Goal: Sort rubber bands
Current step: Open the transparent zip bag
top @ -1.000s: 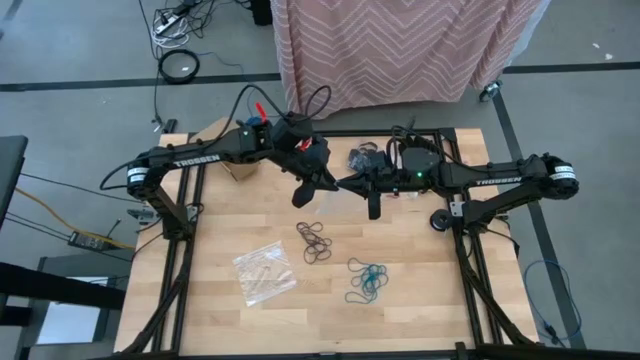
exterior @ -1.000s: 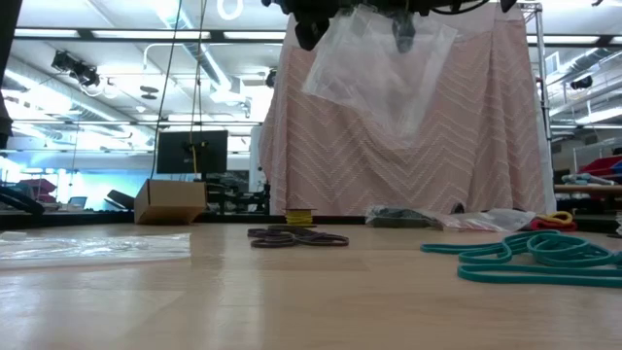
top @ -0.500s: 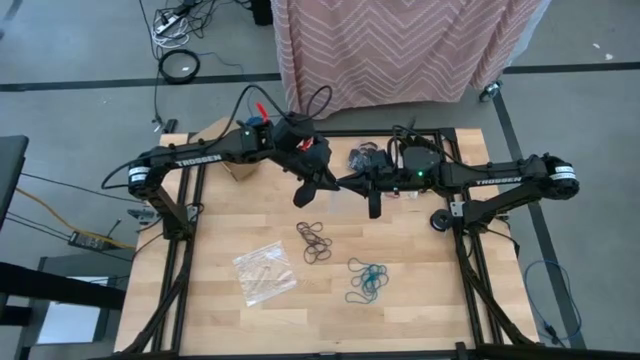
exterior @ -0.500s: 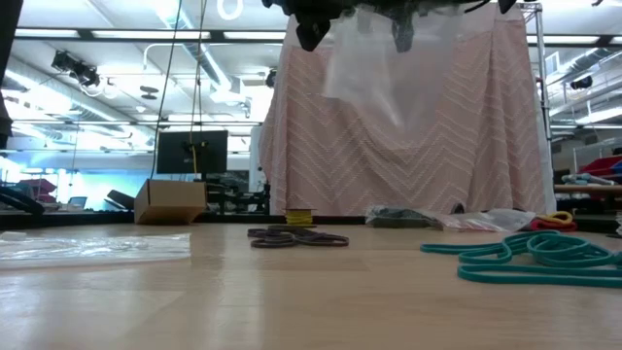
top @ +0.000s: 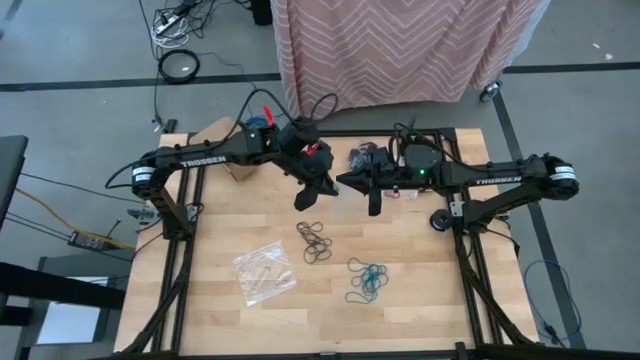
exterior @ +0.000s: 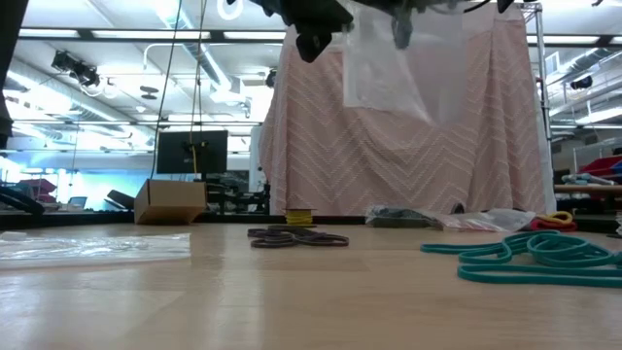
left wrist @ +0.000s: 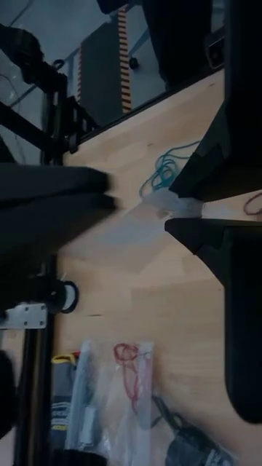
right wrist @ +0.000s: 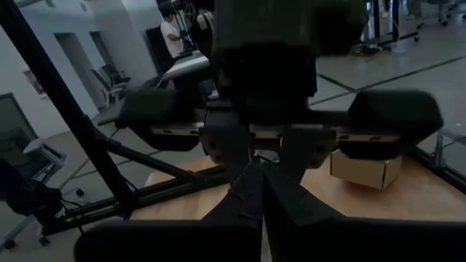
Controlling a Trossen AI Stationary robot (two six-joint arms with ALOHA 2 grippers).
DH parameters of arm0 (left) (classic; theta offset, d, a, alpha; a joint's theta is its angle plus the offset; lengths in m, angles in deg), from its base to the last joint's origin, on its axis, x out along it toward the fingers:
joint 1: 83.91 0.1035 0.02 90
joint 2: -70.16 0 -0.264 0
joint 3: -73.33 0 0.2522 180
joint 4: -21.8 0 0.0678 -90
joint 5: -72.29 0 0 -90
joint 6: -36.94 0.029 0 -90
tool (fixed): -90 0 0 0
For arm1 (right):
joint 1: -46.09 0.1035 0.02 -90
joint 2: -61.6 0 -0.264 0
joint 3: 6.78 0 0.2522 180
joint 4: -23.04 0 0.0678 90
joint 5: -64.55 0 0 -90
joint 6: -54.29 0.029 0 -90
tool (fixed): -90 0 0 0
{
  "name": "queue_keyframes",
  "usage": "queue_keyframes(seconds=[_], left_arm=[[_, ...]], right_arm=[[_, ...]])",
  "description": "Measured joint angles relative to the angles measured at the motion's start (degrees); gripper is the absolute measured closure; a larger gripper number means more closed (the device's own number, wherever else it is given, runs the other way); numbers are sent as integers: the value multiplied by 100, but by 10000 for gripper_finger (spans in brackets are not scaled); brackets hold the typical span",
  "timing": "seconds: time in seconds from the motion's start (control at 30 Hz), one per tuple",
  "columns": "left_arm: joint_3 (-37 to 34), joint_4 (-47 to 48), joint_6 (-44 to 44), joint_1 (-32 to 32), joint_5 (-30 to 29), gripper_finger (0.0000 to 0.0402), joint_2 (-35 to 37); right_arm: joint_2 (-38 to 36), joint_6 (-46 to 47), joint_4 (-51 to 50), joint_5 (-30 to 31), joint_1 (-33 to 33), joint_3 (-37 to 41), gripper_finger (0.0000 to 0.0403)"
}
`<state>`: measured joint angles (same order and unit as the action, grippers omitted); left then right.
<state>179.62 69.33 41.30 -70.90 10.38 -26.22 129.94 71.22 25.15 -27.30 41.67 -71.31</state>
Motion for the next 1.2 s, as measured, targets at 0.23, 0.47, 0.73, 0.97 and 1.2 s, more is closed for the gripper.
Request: queue_keyframes(seconds=[0.23,0.47,0.73,0.97,1.2], left_arm=[[0,137,136,20,5,355,0],[0,228,151,14,44,355,0],[0,607,572,-32,511,355,-1],[17,1130,1510,-214,-456,355,-32],[400,2503,2031,-354,-1267,355,-41]], right_arm=[[-14,-95,72,-176,-36,-6,403],[-14,-628,-338,-531,23,-7,368],[-8,-776,-359,-616,-93,-7,271],[237,-722,-385,-1042,-123,-9,269],[955,-880,-351,-1243,26,-540,275]])
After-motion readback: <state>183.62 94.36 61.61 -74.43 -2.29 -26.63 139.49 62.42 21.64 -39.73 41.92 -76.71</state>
